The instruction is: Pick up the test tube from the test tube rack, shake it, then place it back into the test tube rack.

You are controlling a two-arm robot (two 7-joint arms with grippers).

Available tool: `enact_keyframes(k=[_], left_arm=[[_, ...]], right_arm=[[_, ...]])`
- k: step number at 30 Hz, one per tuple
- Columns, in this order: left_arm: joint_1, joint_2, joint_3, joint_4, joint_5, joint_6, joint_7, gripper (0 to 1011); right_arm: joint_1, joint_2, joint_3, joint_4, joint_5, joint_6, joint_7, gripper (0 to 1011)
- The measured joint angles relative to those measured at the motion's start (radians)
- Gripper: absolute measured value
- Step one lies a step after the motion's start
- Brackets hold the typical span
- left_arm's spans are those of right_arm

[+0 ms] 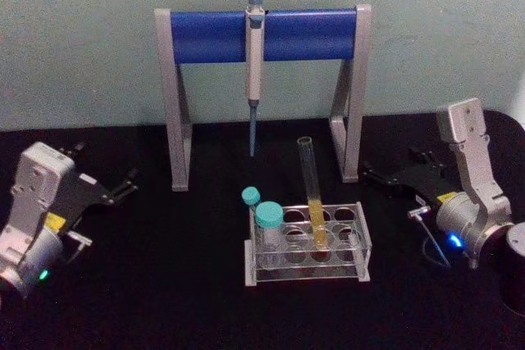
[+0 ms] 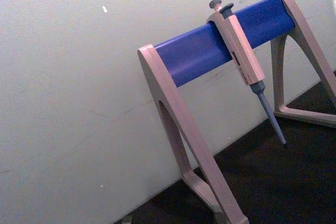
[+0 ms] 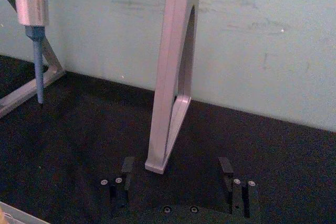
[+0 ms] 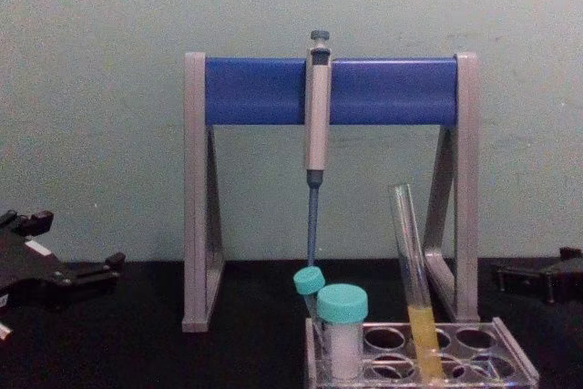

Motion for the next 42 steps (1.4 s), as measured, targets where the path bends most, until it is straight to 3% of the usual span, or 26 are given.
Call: enact_keyframes(k=[42], left_arm=[[0.0,0.0,0.0,0.0,0.0,0.0,0.0,1001]], right_arm=[[-0.001,0.004,-0.002,-0.007,0.004,-0.008,0.004,1000]])
